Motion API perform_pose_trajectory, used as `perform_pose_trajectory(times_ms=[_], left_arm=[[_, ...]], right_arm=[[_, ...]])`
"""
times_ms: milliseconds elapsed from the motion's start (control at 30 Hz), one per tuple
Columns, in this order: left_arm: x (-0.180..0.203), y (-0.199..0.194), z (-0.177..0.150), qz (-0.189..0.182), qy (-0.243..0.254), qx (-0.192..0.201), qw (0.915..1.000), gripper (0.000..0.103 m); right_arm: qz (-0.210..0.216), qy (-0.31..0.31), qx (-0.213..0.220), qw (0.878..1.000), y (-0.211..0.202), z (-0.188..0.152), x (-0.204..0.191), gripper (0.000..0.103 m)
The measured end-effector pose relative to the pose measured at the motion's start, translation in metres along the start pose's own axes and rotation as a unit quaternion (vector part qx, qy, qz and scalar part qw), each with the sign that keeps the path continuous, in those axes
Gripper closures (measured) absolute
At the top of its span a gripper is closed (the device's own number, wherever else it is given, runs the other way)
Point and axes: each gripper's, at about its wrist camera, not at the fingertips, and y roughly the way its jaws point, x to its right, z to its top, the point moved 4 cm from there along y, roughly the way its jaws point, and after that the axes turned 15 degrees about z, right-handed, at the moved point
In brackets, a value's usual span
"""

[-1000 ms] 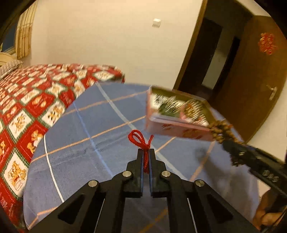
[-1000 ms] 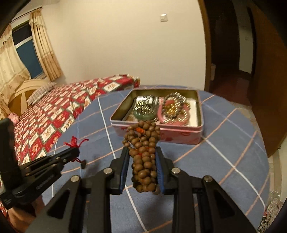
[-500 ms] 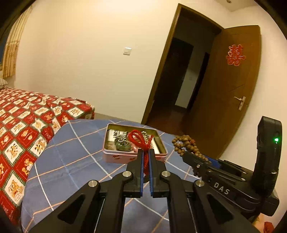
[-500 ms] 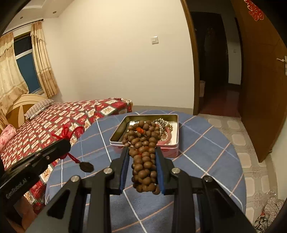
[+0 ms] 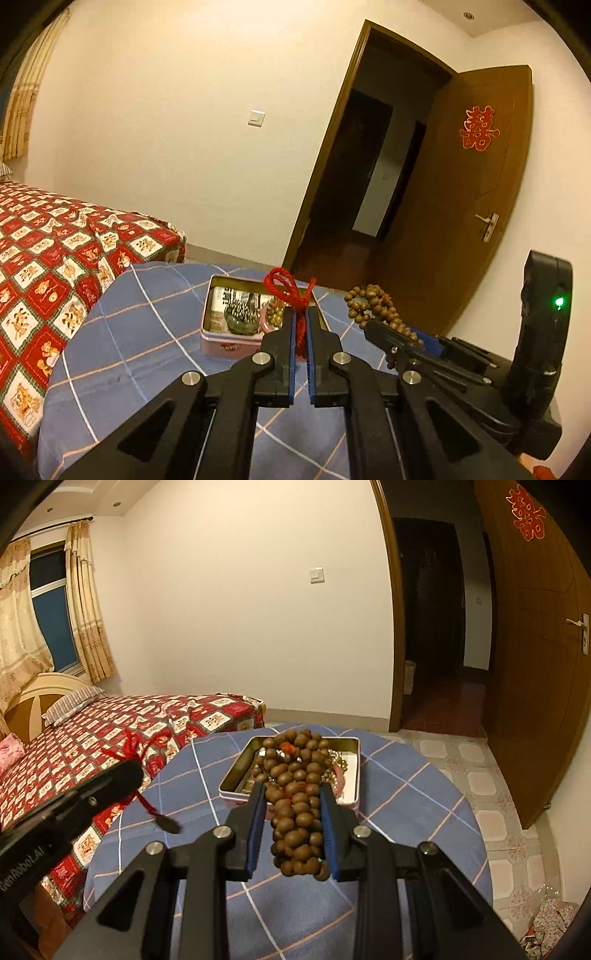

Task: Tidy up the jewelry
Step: 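Carry the wooden beads and red cord over the tin and open both tools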

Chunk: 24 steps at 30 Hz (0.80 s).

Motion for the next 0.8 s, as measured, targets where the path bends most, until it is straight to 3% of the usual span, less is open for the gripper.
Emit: perform_pose_trajectory(times_ms=[267, 800], left_arm=[[-0.002, 0.015, 0.015, 0.001, -0.005, 0.013, 0.9999, 0.1], [0.012, 0.117, 0.043, 0.016, 0.004, -0.02, 0.9997, 0.1]], right_arm=[[-0.01, 0.008, 0.015, 1.0, 0.002, 0.014, 0.016, 0.072], [-0.037, 0.031, 0.005, 0.999, 0.064, 0.05, 0.061, 0.072]])
